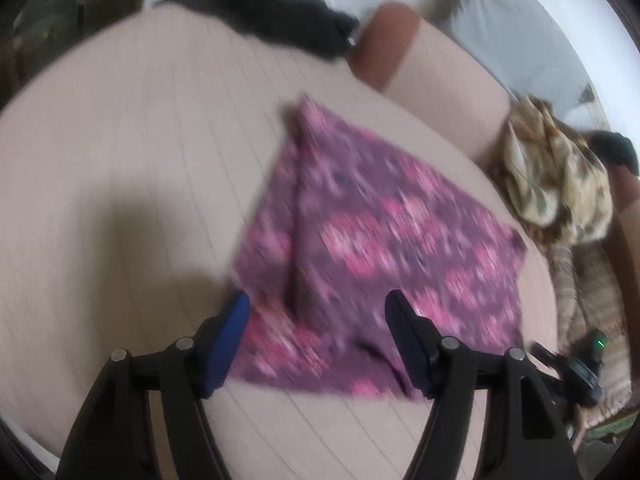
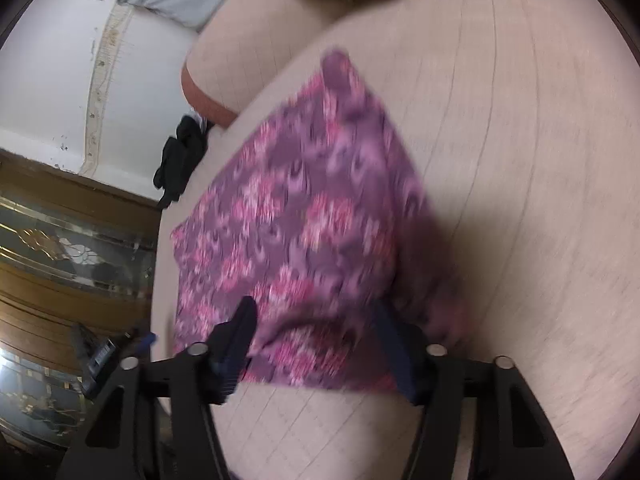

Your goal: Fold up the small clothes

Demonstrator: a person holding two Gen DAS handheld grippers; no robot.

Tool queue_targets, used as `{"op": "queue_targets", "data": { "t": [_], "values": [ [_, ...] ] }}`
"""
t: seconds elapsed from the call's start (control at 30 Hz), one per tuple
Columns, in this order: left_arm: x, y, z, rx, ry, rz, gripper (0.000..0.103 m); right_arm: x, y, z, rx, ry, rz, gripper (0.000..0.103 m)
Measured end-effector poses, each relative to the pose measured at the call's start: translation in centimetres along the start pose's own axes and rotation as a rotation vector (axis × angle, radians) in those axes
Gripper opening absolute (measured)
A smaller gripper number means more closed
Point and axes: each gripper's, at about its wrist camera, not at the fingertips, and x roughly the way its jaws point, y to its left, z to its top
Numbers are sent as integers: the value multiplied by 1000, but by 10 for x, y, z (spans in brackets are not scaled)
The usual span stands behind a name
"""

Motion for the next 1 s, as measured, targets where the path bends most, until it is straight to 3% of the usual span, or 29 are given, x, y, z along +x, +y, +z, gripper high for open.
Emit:
{"op": "queue_targets", "data": {
  "t": [0.13,0.23,0.37,0.4,0.47,0.5,0.7,0.77,0.83,0.87,1.0],
  "values": [
    [21,0,-5,-7,48,21,61,11,-8,-11,38,23,-20,47],
    [37,10,-4,-62,101,5,43,8,-13,-5,73,-4,-1,46],
    [41,7,-5,-51,101,9,40,12,-11,2,58,-20,-19,43],
    [43,4,-5,-38,104,14,37,13,-9,2,39,-20,-36,39],
    [47,-4,-7,16,93,73,13,19,-5,4,6,-9,-78,11],
    [47,-7,-7,41,85,89,11,20,-5,6,-6,-5,-110,8],
    [3,1,4,17,-36,30,9,-12,7,3,-15,-51,-66,6],
    [18,8,4,-7,28,47,9,-14,13,0,-45,-51,-76,6],
    [40,10,-2,-14,103,80,10,3,8,1,-57,-24,-144,6],
    [44,8,-4,0,106,99,10,13,3,0,-57,-4,-170,7],
    [33,5,-3,0,67,101,14,15,4,0,-75,-4,-139,11]
  ]
}}
